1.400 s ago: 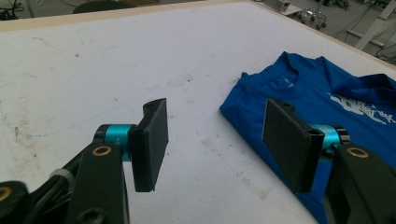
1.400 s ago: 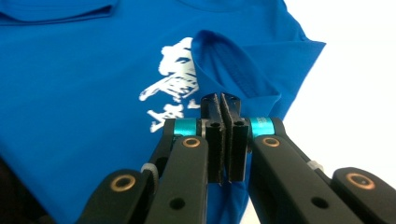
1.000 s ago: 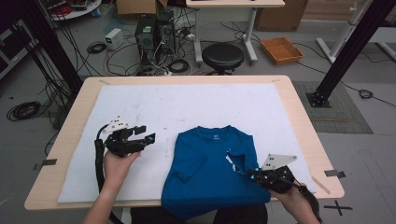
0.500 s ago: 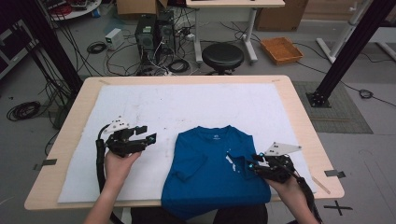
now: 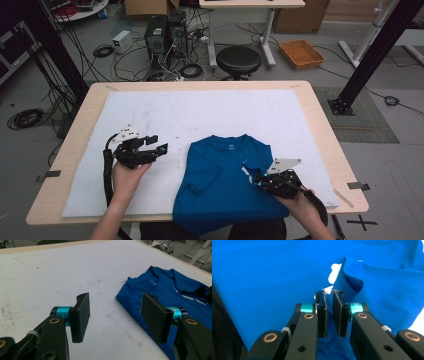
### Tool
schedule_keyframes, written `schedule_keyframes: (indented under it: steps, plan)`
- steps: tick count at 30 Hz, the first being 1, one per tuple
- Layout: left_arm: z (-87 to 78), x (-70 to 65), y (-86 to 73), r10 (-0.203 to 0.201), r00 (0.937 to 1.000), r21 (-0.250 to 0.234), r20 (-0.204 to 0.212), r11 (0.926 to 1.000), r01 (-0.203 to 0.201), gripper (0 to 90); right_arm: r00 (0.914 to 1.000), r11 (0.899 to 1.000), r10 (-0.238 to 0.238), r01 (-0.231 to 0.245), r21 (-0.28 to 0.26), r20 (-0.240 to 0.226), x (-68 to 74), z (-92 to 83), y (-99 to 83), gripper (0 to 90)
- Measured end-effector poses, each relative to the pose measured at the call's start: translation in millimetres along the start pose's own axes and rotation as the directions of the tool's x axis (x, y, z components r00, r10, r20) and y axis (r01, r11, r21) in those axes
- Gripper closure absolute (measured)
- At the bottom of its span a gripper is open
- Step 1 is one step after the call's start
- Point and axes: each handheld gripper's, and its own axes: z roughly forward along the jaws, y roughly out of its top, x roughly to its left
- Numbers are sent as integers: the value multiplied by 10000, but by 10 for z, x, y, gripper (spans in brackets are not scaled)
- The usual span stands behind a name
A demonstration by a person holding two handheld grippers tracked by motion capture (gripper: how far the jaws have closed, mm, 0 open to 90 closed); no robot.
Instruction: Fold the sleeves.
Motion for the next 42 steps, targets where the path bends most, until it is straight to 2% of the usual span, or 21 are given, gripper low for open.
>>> schedule_keyframes:
  steps: [2,4,8,11,14,17,20,24,26,29,31,34,42]
  plan:
    - [-2,-1,1,25,10000,20,4,10000,-25,408,10000,10000,-36,36,-55,10,9,-22,1,825]
    - [-4,0,1,26,10000,7,-4,10000,-26,408,9992,9989,89,-70,-454,400,7,-70,-6,712]
    - [-2,2,0,21,10000,5,7,10000,-21,408,9923,9963,517,-436,-735,1128,-27,-135,-30,708]
    - [2,-3,-1,9,10000,1,2,10000,-9,408,9913,9975,659,-626,-319,1137,-42,-80,-55,710]
    - [2,-4,-1,30,10000,17,12,10000,-30,409,9933,9986,489,-508,155,1048,-28,-11,-69,814]
    - [-3,0,0,33,10000,23,9,10000,-33,408,9945,9990,432,-439,60,953,-12,-35,-57,893]
    - [-4,3,-1,33,10000,10,15,10000,-33,408,9972,9994,329,-322,-121,665,4,-85,-61,900]
    - [2,-2,-2,12,10000,9,-1,10000,-12,408,9976,9998,197,-196,-21,663,34,-107,-93,891]
    - [3,-5,-1,36,10000,15,14,10000,-36,408,9960,9994,322,-309,-161,834,32,-115,-97,757]
    - [3,-7,0,45,10000,24,34,10000,-46,408,9946,9983,586,-585,-39,855,-3,-86,-95,756]
    - [2,-6,0,68,10000,29,18,10000,-68,408,9948,9978,615,-634,206,812,-15,-47,-104,788]
    - [-2,-2,-3,37,10000,41,2,10000,-37,408,9959,9982,555,-569,169,717,-8,-65,-102,890]
    - [-1,-2,-4,45,10000,44,2,10000,-45,408,9981,9988,477,-472,-153,392,35,-167,-122,900]
